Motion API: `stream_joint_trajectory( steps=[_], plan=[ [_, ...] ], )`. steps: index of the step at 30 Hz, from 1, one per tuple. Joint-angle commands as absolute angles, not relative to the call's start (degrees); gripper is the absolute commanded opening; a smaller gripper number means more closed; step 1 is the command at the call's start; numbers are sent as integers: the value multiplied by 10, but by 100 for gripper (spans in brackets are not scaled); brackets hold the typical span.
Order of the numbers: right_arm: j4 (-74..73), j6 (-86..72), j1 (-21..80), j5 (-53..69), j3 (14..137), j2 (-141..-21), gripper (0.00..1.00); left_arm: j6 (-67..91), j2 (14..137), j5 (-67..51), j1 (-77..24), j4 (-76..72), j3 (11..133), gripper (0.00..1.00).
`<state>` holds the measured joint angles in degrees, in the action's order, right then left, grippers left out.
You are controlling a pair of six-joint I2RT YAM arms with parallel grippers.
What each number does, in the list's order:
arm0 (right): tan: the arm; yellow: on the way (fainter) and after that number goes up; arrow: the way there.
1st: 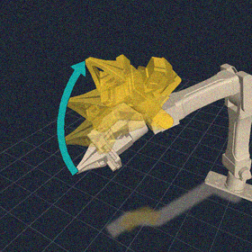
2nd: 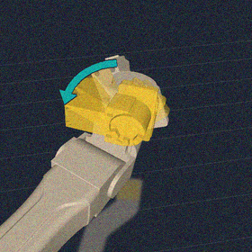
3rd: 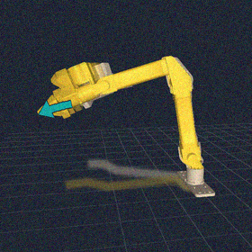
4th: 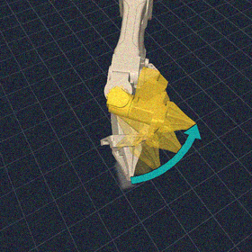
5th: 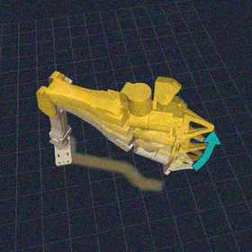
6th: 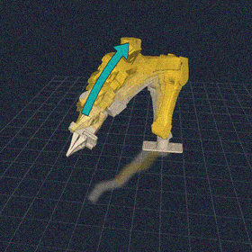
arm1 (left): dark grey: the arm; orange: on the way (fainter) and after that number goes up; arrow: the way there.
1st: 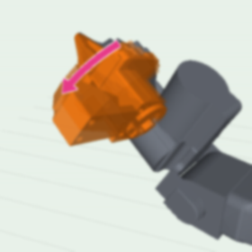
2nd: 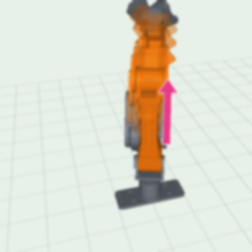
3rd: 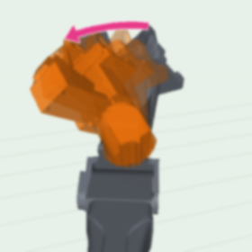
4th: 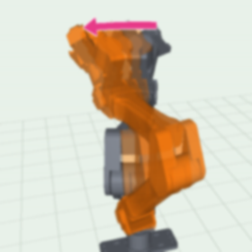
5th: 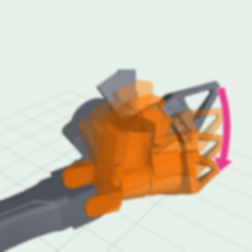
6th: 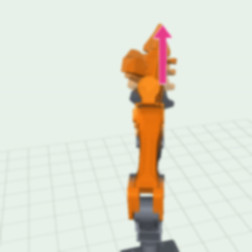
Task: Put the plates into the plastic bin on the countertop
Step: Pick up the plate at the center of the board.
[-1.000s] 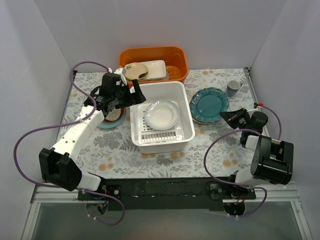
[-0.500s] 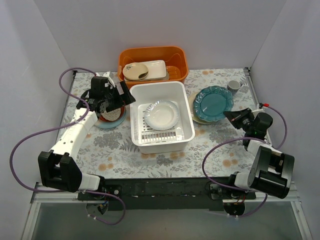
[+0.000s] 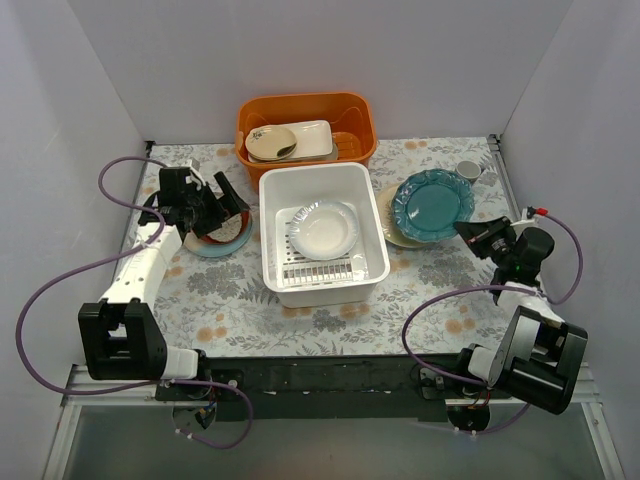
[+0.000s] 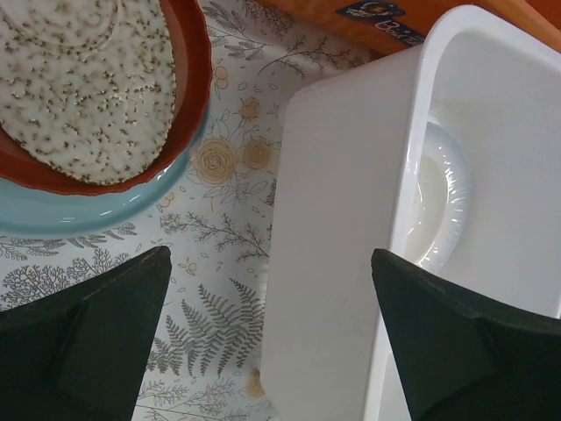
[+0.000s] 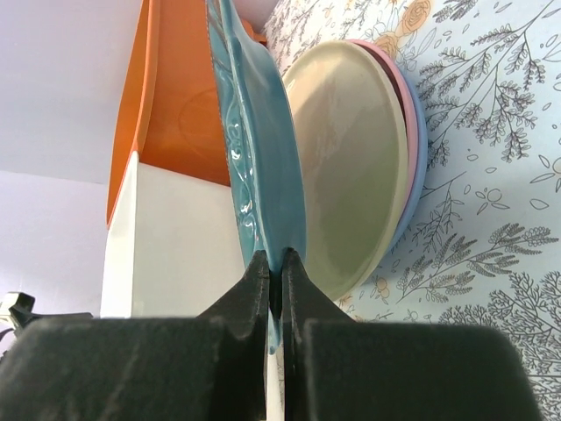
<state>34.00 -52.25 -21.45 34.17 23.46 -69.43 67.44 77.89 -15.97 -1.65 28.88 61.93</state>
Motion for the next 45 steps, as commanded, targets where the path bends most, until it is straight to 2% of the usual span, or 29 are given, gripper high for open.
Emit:
stream_joint_trajectory(
  steps=[1, 24, 37, 45],
  plan=[
    [410, -539, -223, 379, 254, -655, 1, 677, 772, -198, -1, 271, 609, 98],
    [361, -532, -233, 405, 296, -618, 1, 682, 860, -246, 76, 266, 648, 98],
    [376, -555, -247, 428, 308, -608, 1, 691, 919, -209, 98, 277, 733, 98],
    [369, -554, -253, 434, 324, -596, 1, 686, 944, -196, 100, 255, 721, 98]
  ],
)
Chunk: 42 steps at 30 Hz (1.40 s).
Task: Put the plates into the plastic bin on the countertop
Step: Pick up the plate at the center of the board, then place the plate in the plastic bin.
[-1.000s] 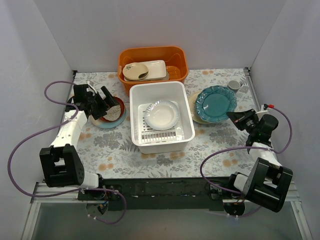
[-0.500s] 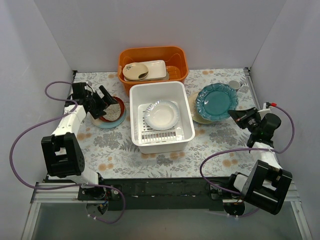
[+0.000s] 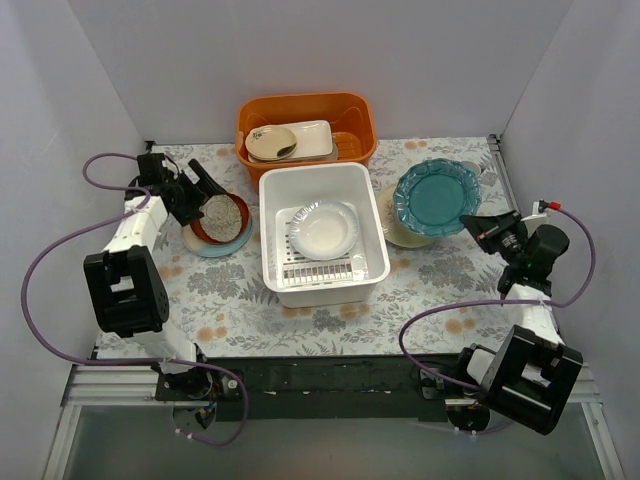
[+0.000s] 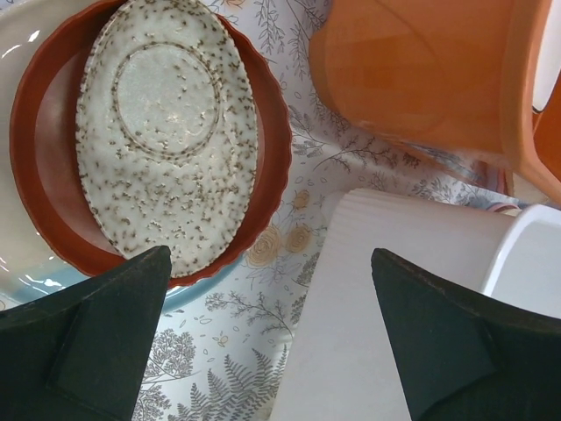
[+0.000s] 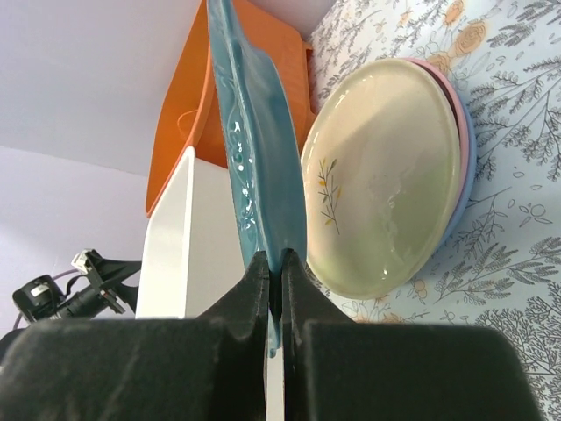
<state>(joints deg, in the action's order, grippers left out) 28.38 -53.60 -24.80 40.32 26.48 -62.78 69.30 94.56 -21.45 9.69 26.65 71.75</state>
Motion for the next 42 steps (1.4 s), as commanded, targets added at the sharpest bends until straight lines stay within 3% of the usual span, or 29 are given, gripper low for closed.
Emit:
stream_joint_trajectory(
  steps=[1, 28, 42],
  plan=[
    [362, -553, -253, 435, 329, -599, 1, 685, 946, -212, 103, 254, 715, 98],
    [395, -592, -229, 495, 398, -621, 1, 664, 943, -161, 110, 256, 684, 98],
    [312, -517, -91, 443, 456, -628, 1, 655, 948, -136, 114, 249, 682, 98]
  ],
)
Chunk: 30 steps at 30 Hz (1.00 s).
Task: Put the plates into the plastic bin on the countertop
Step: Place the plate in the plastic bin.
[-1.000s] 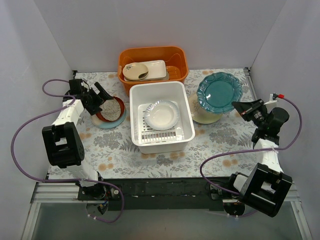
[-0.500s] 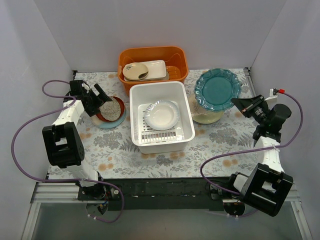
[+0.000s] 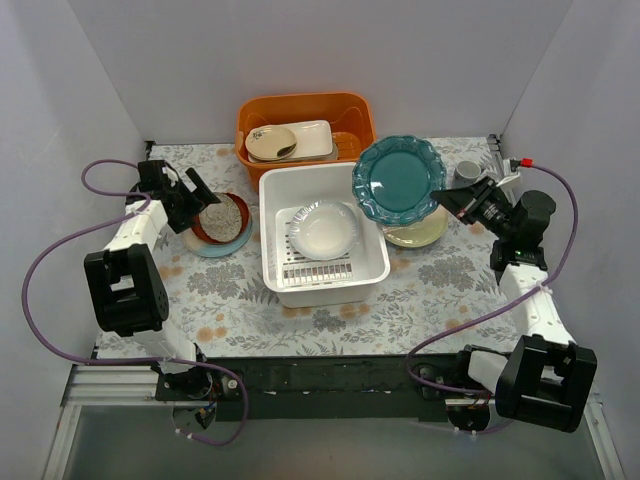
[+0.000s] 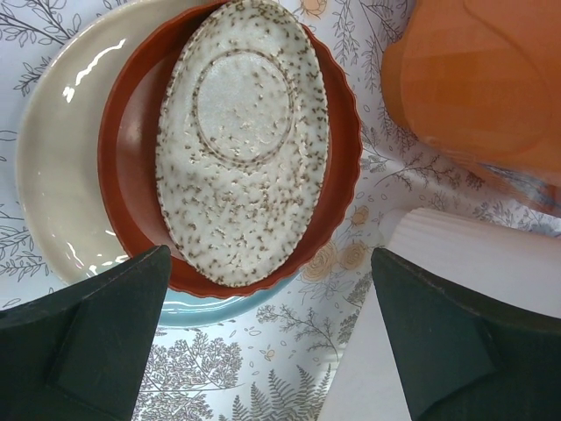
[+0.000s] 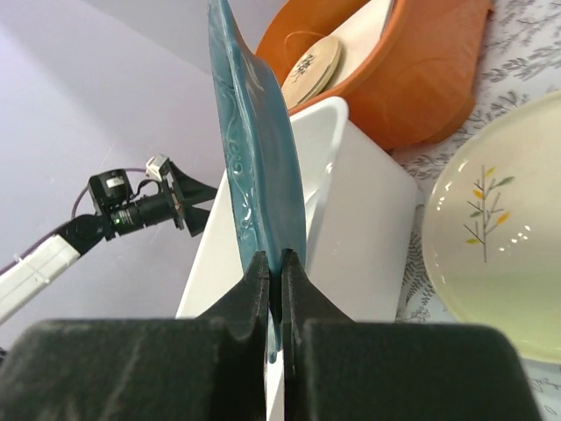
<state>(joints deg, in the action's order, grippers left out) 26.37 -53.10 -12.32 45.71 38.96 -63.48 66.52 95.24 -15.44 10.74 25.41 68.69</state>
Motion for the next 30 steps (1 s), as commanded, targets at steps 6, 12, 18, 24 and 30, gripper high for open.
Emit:
stream_joint_trajectory(
  steps=[6, 12, 18, 24, 30],
  plan=[
    [295, -495, -40, 432, 469, -656, 1, 652, 955, -141, 118, 246, 681, 98],
    [290, -484, -7, 425, 476, -682, 1, 652, 962, -142, 119, 250, 683, 98],
    [284, -475, 26, 418, 485, -705, 1, 652, 965, -146, 120, 253, 687, 98],
    [264, -457, 60, 407, 506, -726, 1, 652, 967, -148, 120, 255, 688, 98],
    [252, -445, 89, 398, 519, -749, 1, 654, 970, -146, 120, 256, 690, 98]
  ],
)
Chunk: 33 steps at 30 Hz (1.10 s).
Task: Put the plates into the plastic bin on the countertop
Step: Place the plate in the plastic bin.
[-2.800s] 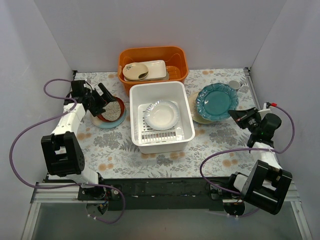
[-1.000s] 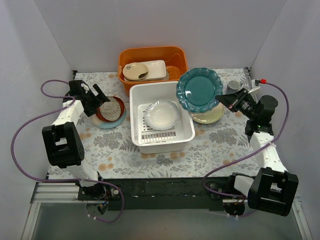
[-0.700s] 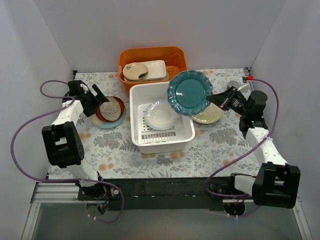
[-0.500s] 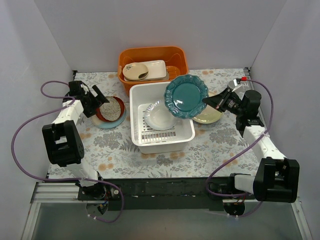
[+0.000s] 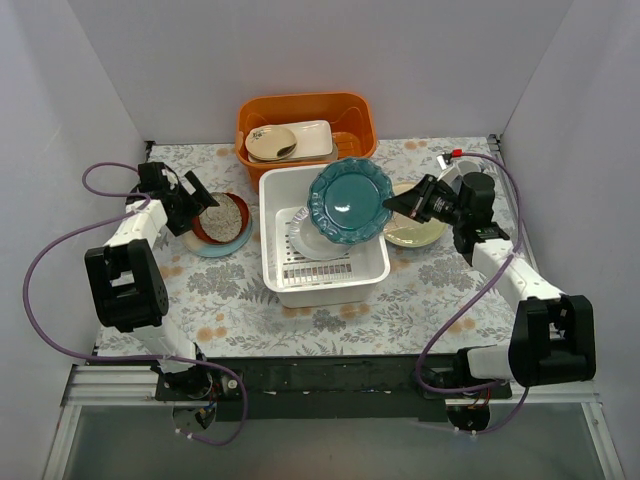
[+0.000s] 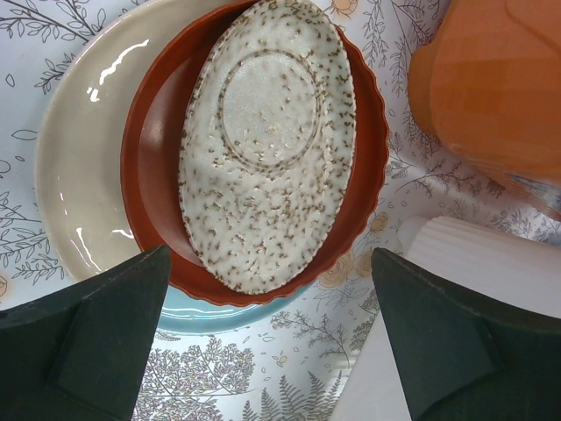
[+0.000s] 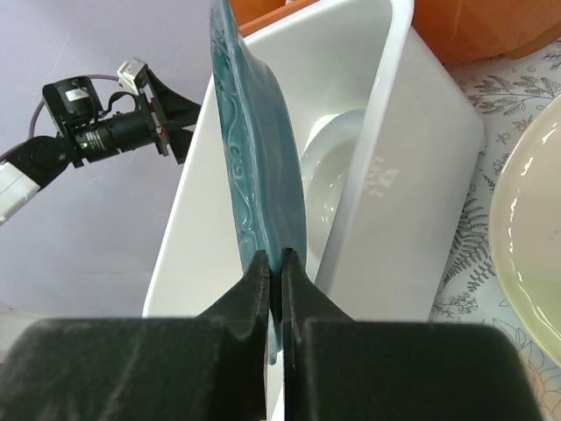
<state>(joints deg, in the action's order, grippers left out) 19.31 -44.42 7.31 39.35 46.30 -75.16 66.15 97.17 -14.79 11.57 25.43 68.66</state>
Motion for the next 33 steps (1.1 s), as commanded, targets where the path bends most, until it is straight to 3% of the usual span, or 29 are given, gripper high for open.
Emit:
stream_joint_trajectory(
  steps=[1, 20, 33],
  plan=[
    [251, -443, 92, 396, 523, -751, 1, 653, 970, -145, 120, 256, 690, 98],
    [213, -401, 184, 374, 585, -855, 1, 662, 1006, -160, 126, 260, 708, 98],
    [48, -309, 227, 330, 685, -938, 6, 663, 1010, -163, 127, 260, 708, 98]
  ],
)
